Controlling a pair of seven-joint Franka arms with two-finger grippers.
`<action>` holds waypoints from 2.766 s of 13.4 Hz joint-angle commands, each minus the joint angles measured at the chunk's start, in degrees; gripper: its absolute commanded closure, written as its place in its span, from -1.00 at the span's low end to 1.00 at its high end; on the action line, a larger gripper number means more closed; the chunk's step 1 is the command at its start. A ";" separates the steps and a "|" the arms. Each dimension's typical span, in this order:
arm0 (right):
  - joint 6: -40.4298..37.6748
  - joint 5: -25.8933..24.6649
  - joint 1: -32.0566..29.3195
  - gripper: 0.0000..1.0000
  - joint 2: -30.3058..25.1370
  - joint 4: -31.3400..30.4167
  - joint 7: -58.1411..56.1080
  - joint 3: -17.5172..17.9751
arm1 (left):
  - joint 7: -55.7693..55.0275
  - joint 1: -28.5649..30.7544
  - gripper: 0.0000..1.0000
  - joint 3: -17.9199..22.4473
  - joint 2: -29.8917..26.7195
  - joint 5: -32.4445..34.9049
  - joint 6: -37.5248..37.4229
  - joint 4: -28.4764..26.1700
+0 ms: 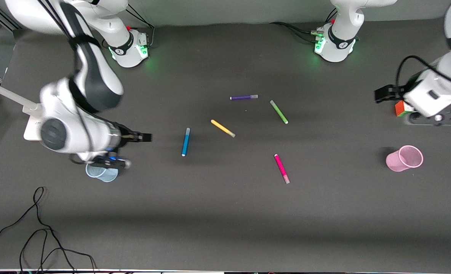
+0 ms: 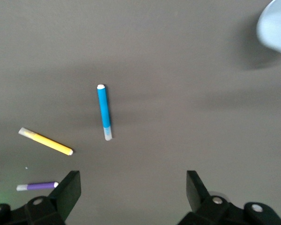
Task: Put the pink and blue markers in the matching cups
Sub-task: 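Grasp the blue marker with the right gripper while the left gripper grasps the pink marker, then lift the blue marker over the blue cup while the left gripper carries pink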
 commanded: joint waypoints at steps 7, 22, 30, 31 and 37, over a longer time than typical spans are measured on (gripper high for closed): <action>14.92 1.49 2.49 -1.00 11.35 -3.14 6.73 2.90 | -26.45 -14.70 -0.99 0.55 21.06 -4.19 17.41 4.89; 25.48 1.31 2.06 1.00 18.74 -2.53 9.54 5.18 | -37.55 -19.11 -0.66 0.55 42.79 -7.44 41.61 6.40; 12.38 -13.48 0.21 1.00 -0.31 -1.99 4.72 -1.31 | -38.96 -19.12 0.54 0.55 42.27 -7.79 41.25 5.26; 13.08 -18.76 0.12 1.00 -2.24 -2.78 1.84 -2.28 | -38.96 -19.11 0.73 0.55 42.27 -7.79 41.17 5.08; 26.50 -23.91 0.21 1.00 -12.97 -11.82 -19.53 -11.16 | -38.78 -18.24 1.00 0.72 38.16 -7.71 33.47 5.25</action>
